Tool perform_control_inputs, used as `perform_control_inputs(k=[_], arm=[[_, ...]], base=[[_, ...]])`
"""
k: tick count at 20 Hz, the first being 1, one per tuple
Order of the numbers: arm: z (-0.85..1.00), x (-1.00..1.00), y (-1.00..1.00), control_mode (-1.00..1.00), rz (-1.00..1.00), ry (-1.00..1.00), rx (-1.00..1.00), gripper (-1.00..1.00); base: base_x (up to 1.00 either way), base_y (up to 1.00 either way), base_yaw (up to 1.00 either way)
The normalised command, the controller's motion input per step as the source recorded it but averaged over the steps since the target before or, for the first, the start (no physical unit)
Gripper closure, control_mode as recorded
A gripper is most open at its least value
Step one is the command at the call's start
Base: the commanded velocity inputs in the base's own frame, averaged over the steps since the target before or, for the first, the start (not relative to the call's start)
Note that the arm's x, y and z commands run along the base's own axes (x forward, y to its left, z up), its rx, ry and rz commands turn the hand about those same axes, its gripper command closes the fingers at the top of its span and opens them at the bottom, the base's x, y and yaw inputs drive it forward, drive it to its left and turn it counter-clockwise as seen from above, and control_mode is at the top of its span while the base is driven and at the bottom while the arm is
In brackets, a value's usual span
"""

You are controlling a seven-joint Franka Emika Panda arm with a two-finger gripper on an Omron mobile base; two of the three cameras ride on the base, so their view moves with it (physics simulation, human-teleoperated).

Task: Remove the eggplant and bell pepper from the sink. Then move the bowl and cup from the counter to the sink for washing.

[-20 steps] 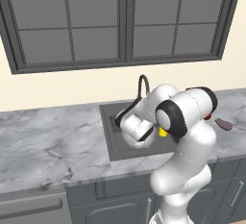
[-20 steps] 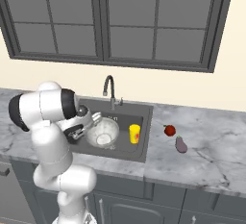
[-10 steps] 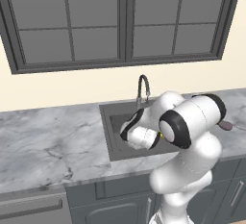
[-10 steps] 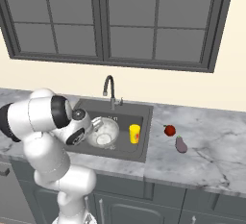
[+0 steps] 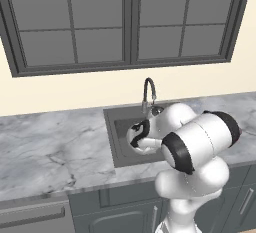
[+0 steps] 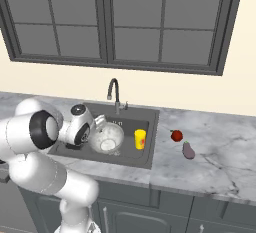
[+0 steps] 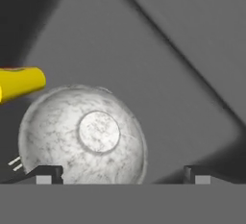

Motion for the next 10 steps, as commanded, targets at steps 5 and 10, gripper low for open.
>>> perform_control_inputs(k=[5, 10], arm=[[0.44, 0.07, 0.0, -1.0, 0.0, 0.13, -0.01, -1.0], [0.37, -0.01, 0.0, -1.0, 0.0, 0.18, 0.0, -1.0]], base=[[0.0, 0.0, 0.0], [0.0, 0.0, 0.0]])
